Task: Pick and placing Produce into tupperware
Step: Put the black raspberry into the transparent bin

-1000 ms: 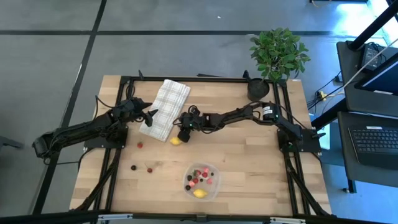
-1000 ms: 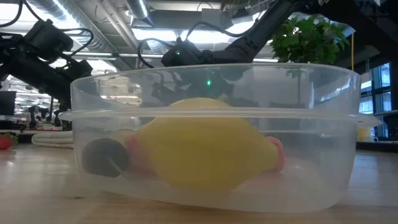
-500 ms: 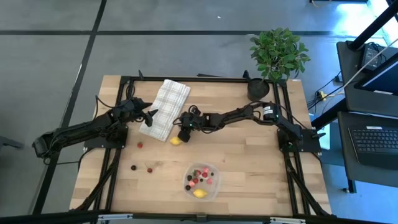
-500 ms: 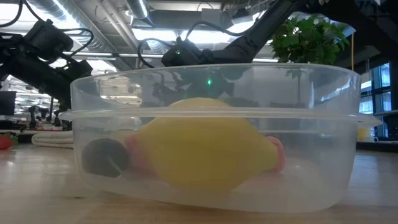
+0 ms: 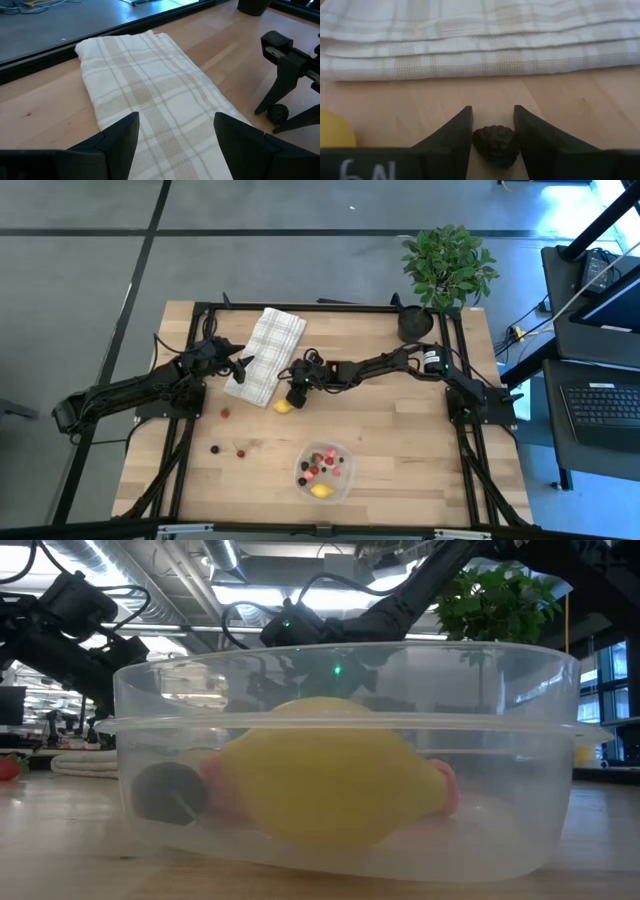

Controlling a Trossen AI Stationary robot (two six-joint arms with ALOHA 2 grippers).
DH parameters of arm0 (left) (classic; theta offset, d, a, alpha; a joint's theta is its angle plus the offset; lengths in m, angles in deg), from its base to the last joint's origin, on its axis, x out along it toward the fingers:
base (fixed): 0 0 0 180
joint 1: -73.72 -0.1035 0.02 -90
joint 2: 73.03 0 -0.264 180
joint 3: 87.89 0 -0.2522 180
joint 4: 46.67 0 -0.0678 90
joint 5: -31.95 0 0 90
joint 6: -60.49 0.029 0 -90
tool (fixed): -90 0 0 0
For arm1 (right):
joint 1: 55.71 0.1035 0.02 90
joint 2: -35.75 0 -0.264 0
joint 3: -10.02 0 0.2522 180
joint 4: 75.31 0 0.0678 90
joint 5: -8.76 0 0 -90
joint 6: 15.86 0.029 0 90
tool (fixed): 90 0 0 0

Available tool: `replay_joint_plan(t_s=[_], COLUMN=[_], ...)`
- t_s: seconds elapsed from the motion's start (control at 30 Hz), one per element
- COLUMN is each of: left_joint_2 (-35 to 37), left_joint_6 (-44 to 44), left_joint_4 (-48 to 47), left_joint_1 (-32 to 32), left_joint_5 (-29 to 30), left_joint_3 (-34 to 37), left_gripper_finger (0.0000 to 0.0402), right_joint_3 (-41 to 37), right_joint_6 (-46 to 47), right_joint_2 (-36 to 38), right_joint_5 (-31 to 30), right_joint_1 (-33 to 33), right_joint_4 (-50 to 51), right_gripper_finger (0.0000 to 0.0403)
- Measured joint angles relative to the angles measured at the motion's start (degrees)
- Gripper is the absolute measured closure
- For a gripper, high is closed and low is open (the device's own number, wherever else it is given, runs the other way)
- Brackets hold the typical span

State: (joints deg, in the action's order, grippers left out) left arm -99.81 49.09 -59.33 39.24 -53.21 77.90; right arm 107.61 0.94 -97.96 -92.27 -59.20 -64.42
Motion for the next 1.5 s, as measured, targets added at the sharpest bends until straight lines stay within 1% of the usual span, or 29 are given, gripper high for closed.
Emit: replay_joint_plan(t_s=[0.13,0.3,0.43,0.63,0.77,0.93,1.13,1.23,1.3,1.5], left_joint_2=[0.00,0.00,0.00,0.00,0.00,0.00,-0.28,-0.31,-0.31,-0.31], left_joint_6=[0.00,0.00,0.00,0.00,0.00,0.00,0.00,0.00,-0.02,-0.02], left_joint_4=[0.00,0.00,0.00,0.00,-0.02,0.00,-0.01,-0.02,0.00,-0.02], left_joint_1=[0.01,0.02,0.02,0.02,0.02,0.02,0.02,0.01,0.02,0.01], left_joint_5=[0.00,0.00,0.00,0.00,0.01,0.02,0.02,0.02,0.02,0.02], left_joint_3=[0.01,0.00,0.01,0.00,0.00,0.00,0.02,0.00,0.02,0.00], left_gripper_finger=[0.0151,0.0151,0.0151,0.0151,0.0151,0.0151,0.0151,0.0151,0.0151,0.0151], right_joint_3=[0.00,0.00,0.00,-0.06,-0.53,-0.88,-0.68,-0.66,-0.52,-0.52], right_joint_6=[0.67,0.96,1.07,0.36,-0.55,-0.61,-0.17,2.04,3.08,7.71], right_joint_2=[0.07,0.07,0.07,0.99,4.36,9.86,15.78,18.28,19.37,19.91], right_joint_5=[0.00,-0.02,-0.04,0.40,1.17,2.12,2.78,3.05,4.44,6.25], right_joint_1=[0.00,0.00,0.00,0.00,0.07,0.96,5.19,8.05,10.15,17.91], right_joint_4=[0.29,0.35,0.35,1.04,5.05,13.01,20.79,21.81,21.08,20.33], right_gripper_finger=[0.0285,0.0286,0.0279,0.0289,0.0287,0.0286,0.0287,0.0287,0.0288,0.0286])
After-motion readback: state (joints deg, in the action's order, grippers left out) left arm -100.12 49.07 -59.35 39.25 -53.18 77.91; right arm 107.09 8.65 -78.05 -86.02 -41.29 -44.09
